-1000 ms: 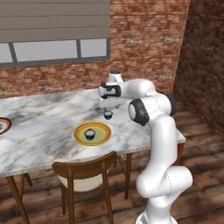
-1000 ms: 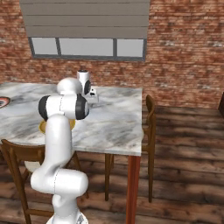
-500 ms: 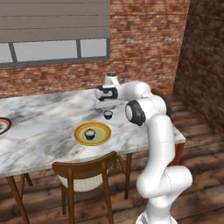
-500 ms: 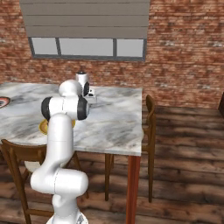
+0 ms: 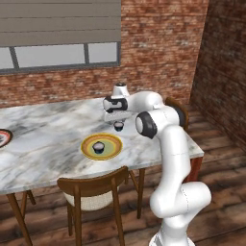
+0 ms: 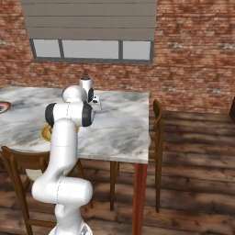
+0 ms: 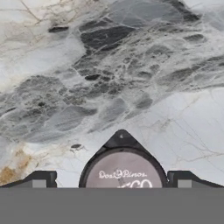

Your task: Place two yogurt containers on each plate.

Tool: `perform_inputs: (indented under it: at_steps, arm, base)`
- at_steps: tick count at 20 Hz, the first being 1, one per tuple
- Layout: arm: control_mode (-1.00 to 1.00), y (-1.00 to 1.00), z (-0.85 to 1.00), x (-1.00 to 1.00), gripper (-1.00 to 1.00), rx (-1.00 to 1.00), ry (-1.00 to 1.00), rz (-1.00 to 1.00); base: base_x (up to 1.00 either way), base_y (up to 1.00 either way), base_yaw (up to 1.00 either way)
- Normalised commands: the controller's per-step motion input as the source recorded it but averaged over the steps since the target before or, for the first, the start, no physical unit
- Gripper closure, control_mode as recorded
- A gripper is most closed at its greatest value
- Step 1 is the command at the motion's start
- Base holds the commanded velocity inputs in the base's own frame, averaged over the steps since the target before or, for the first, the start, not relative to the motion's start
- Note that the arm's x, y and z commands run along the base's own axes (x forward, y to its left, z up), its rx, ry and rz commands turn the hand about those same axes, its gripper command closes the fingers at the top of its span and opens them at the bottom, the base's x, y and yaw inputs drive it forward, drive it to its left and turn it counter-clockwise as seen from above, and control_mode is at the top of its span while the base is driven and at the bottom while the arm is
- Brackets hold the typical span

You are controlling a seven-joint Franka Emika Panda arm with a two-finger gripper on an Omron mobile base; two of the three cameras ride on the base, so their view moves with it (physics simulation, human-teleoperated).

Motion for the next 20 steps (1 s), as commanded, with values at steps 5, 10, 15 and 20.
perform_inputs:
  at_steps: [5,10,15,20]
  arm:
    - [-1.00,-0.01,-0.07,-0.09,-1.00,0.00,0.03,0.00]
    - [-1.00,0.00,-0.12,-0.12,-1.00,0.00,0.06,0.00]
    - [-1.00,0.00,-0.13,0.10,-1.00,0.00,0.00,0.00]
    - [-1.00,0.00,-0.03,0.11,-1.00,0.00,0.00,0.00]
  base:
    - [0.00,0.00,0.00]
    - [0.00,0.00,0.00]
    - [0.00,0.00,0.00]
    - [0.00,0.00,0.00]
